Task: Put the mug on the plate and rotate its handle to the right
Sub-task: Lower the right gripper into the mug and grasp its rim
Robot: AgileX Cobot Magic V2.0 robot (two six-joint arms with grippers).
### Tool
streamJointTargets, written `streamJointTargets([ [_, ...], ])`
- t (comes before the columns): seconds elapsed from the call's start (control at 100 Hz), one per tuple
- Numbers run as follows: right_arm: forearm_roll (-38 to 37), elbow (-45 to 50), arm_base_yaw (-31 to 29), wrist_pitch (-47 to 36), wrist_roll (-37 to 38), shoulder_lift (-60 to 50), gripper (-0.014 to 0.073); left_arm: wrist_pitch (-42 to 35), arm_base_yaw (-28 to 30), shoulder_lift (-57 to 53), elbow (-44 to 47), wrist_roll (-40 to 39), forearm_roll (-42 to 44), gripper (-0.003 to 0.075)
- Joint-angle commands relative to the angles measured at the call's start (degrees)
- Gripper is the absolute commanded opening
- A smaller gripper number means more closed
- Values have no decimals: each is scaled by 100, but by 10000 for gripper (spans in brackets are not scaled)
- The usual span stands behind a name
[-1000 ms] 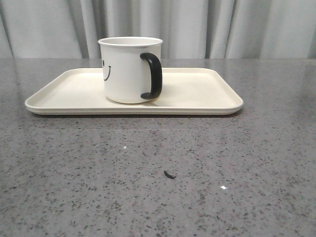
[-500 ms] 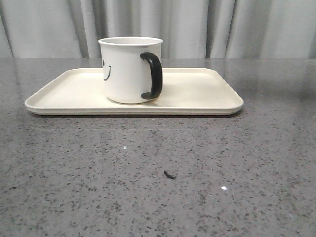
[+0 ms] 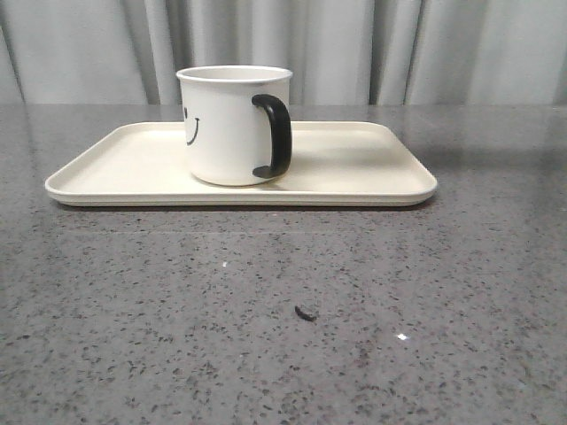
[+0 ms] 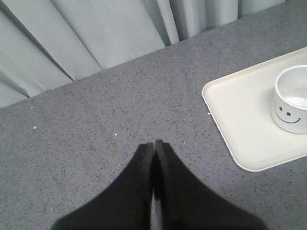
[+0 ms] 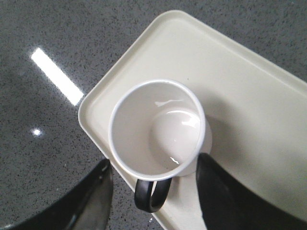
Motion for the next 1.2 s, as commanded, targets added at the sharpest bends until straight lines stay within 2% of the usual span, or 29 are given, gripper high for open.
streamJointTargets([
  [0.0,236,-186,30,-230,-65,-85,400,-129,-37,-29,-100,-70,110,-19],
  [1.19,315,-186,238,-571,40,954,400,-129,-37,-32,-62,-70,110,-19],
])
